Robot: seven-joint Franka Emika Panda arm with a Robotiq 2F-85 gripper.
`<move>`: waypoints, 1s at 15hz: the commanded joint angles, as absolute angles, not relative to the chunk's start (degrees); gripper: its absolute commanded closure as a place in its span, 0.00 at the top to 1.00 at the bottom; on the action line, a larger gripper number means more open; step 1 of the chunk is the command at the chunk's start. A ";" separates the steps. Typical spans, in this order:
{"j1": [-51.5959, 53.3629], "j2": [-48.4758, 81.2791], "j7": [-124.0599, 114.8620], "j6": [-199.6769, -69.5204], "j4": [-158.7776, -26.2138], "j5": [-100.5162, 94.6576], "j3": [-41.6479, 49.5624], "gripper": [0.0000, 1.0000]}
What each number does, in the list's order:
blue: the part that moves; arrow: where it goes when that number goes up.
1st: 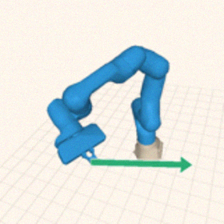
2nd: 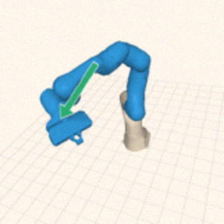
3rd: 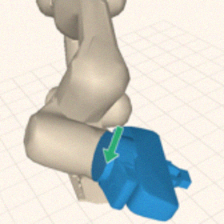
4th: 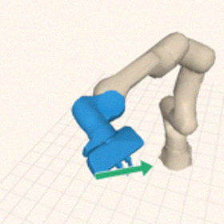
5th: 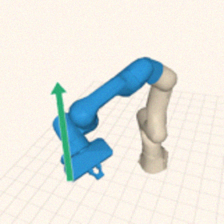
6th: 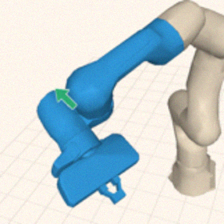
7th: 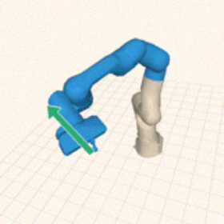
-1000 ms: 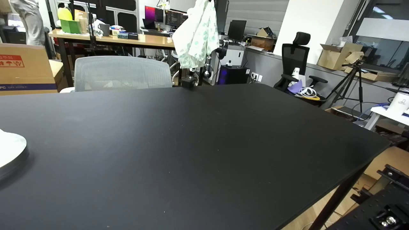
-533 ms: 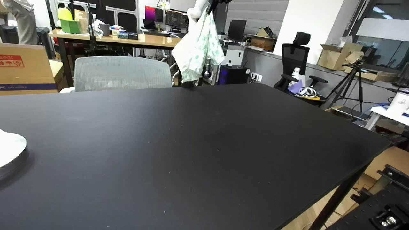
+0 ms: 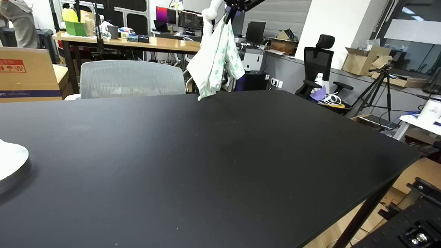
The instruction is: Pick up the towel from the table and put it on the metal bar.
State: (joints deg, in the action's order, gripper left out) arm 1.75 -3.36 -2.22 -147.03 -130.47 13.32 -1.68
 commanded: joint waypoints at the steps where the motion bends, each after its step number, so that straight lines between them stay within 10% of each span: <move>1: 1.60 -5.69 -2.55 -144.25 -133.26 14.89 -1.13 0.01; 15: -0.61 -3.76 -2.48 -150.74 -134.50 20.31 2.03 0.01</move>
State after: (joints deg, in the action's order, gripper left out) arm -0.10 -4.49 -2.18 -149.48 -135.04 19.13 1.32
